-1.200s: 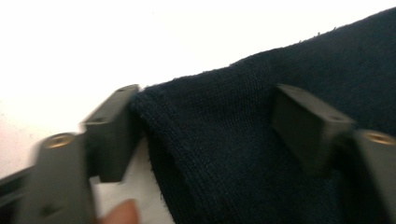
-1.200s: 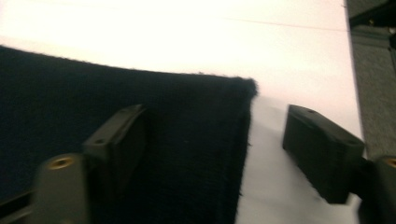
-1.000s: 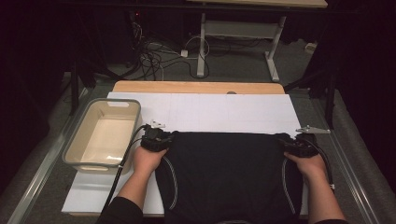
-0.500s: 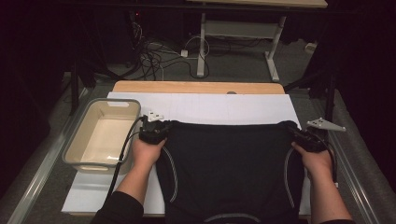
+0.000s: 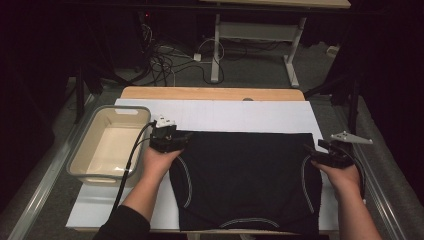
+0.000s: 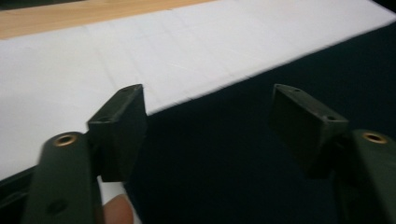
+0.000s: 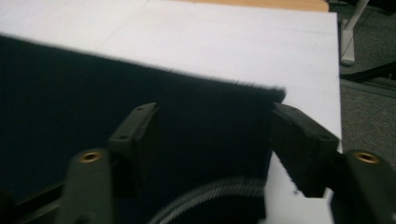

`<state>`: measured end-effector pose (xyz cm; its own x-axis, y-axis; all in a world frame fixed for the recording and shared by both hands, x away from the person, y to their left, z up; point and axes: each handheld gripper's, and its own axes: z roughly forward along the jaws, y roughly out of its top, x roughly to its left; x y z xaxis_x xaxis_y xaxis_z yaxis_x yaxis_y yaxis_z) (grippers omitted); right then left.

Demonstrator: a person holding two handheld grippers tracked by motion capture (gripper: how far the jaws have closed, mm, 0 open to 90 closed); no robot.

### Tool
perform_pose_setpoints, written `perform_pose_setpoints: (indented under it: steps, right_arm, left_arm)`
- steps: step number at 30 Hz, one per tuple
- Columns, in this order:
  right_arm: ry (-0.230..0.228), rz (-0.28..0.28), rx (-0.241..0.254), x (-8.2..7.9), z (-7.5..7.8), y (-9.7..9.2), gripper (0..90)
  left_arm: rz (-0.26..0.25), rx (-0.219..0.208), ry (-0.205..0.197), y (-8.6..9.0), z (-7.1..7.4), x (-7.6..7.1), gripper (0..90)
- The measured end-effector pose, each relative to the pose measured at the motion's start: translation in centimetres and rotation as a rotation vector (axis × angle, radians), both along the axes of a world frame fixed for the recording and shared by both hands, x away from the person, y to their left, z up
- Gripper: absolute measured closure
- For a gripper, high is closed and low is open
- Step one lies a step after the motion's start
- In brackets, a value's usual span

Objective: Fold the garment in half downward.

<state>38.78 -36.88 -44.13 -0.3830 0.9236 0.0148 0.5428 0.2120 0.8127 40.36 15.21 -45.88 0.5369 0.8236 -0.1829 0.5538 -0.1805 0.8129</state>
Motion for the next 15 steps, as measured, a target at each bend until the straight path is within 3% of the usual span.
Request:
perform_pose_setpoints:
  steps: [4,9,11,15]
  right_arm:
    - [-0.020,0.021,0.018,-3.1,-0.5,0.6,20.0]
    - [-0.038,0.024,0.041,-6.4,-1.0,1.5,9.9]
    - [-0.052,0.019,0.046,-7.5,-1.1,1.9,6.7]
    - [-0.078,0.015,0.061,-9.1,-1.1,2.7,1.8]
  left_arm:
    - [-0.069,0.015,-0.013,-0.2,-1.4,-3.0,17.9]
    - [-0.123,0.000,-0.013,0.7,-2.5,-5.7,12.3]
    - [-0.131,0.022,-0.021,1.1,-2.5,-6.6,7.4]
    - [-0.135,0.023,-0.053,1.7,-2.5,-7.2,0.8]
